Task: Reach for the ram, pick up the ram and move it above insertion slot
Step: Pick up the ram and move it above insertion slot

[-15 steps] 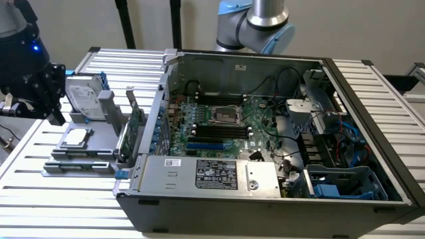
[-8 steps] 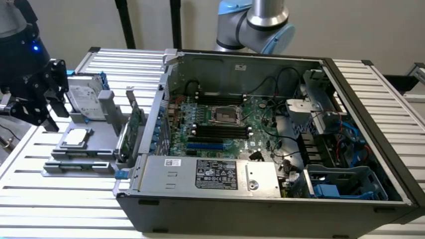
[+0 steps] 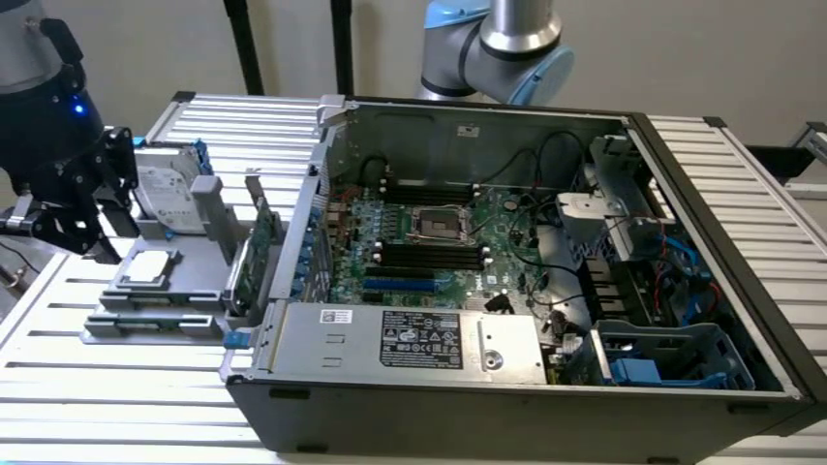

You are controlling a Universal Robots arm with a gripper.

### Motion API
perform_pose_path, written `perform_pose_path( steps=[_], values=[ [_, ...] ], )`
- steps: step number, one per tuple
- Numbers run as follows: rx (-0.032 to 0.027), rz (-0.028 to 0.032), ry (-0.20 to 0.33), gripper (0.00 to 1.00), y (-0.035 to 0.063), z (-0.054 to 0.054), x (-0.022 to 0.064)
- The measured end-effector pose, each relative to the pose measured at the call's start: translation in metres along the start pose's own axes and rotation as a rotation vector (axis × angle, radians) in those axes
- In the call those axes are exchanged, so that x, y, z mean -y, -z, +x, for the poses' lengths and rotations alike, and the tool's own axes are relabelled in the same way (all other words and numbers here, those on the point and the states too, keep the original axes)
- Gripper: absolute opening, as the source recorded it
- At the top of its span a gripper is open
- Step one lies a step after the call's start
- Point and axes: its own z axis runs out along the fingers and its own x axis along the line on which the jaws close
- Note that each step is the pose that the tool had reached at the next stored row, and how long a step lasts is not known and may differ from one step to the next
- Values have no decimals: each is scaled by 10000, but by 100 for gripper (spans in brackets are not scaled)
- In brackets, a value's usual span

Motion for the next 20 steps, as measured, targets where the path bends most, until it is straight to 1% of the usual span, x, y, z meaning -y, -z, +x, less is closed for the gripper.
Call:
perform_pose_path(
  steps=[20],
  values=[
    [-8, 3, 229, 42, -363, -1, -6]
  ],
)
